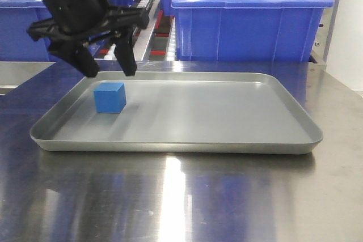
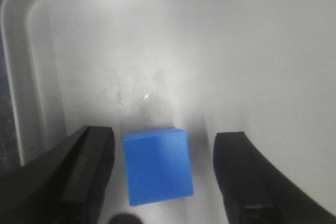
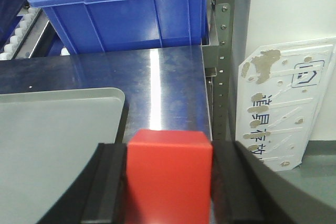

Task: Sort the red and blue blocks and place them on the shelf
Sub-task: 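Move the open left gripper down over the blue cube, then close the left gripper around the blue cube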

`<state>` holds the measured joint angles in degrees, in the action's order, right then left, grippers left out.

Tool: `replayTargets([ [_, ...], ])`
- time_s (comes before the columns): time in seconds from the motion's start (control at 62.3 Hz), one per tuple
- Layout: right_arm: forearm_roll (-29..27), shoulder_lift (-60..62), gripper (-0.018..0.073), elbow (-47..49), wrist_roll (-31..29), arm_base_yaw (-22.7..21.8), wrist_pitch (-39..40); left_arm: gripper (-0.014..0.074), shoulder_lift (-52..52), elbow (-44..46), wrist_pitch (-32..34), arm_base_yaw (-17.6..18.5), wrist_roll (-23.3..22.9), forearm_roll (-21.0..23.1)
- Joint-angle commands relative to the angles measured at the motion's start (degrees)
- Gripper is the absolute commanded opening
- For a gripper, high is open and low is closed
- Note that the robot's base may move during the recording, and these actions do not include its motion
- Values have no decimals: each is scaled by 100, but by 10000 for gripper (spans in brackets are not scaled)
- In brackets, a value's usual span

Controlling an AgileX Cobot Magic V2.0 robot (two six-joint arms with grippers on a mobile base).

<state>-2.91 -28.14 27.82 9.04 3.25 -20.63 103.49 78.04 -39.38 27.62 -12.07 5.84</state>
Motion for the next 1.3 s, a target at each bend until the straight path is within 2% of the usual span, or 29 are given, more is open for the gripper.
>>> replayTargets([
  [0.0,65,-1,49,166,-18,-37,496,482,-192,209,165,37,-48,18],
  [1.285,65,-1,49,166,-18,-37,496,482,57,209,174,26,-48,-15],
])
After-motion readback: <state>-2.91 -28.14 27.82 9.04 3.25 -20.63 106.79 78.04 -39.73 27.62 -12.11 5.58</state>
